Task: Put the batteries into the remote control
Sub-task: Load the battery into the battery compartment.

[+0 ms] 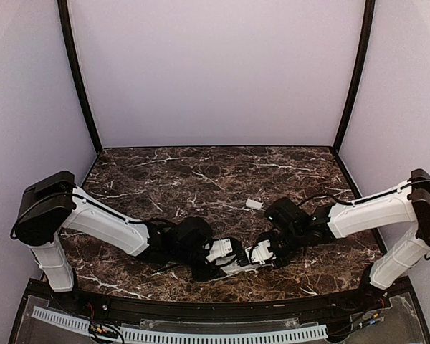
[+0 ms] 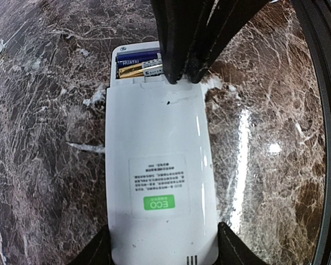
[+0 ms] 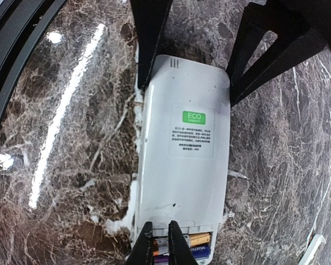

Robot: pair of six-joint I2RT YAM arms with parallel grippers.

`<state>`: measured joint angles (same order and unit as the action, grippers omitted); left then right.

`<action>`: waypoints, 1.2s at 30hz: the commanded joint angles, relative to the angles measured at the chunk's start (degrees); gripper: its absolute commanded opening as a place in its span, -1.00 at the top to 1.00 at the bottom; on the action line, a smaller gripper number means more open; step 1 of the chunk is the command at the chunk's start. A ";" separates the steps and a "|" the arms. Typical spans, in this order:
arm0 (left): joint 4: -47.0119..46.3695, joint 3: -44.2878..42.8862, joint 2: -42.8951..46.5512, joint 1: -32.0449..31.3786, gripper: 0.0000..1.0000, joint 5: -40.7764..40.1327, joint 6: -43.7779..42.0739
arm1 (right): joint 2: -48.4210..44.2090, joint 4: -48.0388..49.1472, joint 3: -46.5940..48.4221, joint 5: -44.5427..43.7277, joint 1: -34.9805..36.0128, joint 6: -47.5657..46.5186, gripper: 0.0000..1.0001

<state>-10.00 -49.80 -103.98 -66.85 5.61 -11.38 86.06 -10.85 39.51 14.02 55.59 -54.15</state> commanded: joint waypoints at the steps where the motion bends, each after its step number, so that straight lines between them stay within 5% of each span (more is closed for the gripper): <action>1: 8.01 1.36 -3.24 -0.65 -0.02 2.56 -1.52 | -2.94 0.35 2.12 3.17 -0.12 5.04 0.79; 13: 8.51 1.15 -3.32 -0.65 -0.06 1.57 -1.44 | -18.60 6.09 -0.49 9.92 -5.18 24.39 0.89; 17: 8.82 0.90 -3.30 -0.65 -0.14 1.49 -1.46 | -26.13 12.85 -2.70 3.30 -6.03 37.95 0.86; 20: 9.09 0.58 -3.32 -0.65 -0.22 1.67 -1.33 | -28.47 10.33 -0.01 -9.87 -7.22 59.23 0.87; 24: 9.71 -0.08 -3.33 -0.65 -0.30 1.54 -1.32 | -26.68 -3.22 5.96 -16.57 -8.39 78.57 1.00; 31: 10.35 -0.83 -3.31 -0.66 -0.31 0.91 -1.28 | -16.89 -13.65 7.42 -3.05 -8.06 89.38 1.00; 36: 11.46 -1.08 -3.33 -0.66 -0.29 0.46 -1.07 | -10.11 -13.31 6.61 -1.00 -5.60 91.75 1.00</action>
<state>-7.42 -51.94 -104.88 -66.92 6.63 -11.55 72.64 -21.19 46.61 9.45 48.18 32.10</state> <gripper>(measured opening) 0.649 0.004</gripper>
